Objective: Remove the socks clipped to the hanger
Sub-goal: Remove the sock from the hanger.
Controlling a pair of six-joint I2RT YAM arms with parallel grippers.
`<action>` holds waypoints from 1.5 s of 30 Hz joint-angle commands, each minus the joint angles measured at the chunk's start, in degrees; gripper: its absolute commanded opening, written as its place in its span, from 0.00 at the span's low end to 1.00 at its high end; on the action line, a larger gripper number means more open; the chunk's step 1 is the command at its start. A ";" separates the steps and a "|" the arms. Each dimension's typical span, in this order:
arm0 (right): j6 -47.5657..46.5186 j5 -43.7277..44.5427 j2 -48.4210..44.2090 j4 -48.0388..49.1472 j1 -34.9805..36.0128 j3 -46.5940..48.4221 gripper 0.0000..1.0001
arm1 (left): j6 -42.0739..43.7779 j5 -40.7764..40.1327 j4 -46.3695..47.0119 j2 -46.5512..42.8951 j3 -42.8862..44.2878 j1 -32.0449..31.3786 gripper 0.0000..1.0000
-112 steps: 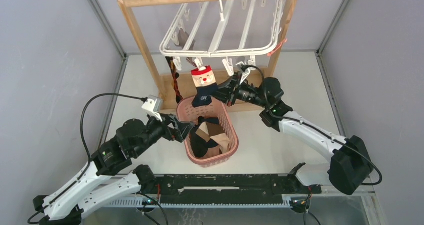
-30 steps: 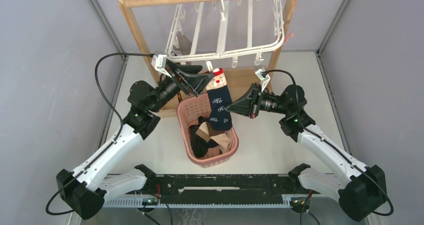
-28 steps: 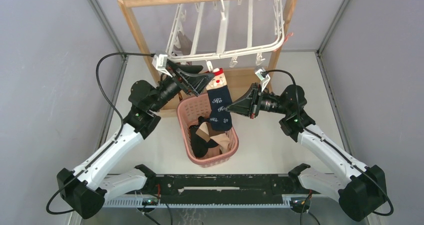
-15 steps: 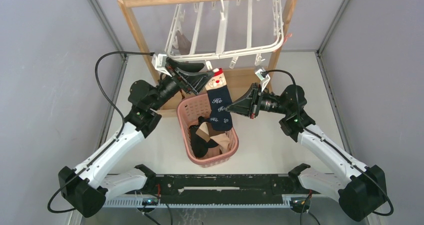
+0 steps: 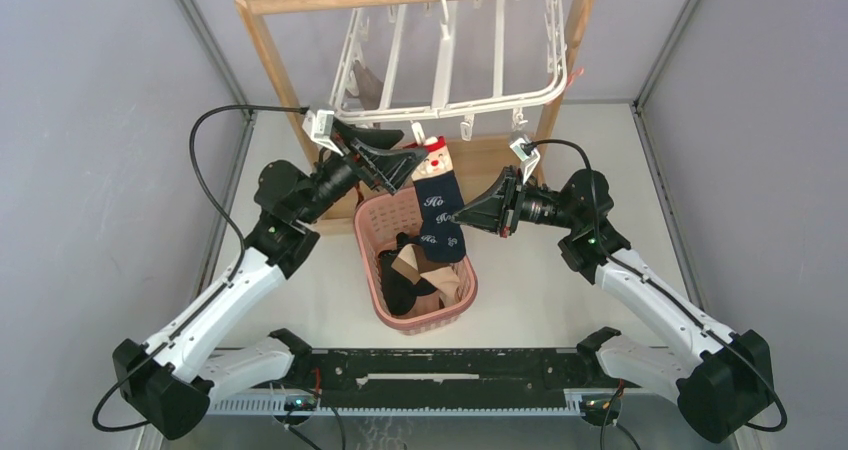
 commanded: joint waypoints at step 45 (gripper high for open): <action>-1.09 0.61 -0.25 0.36 0.35 0.09 0.00 | -3.59 1.29 2.27 -11.50 -11.82 0.50 1.00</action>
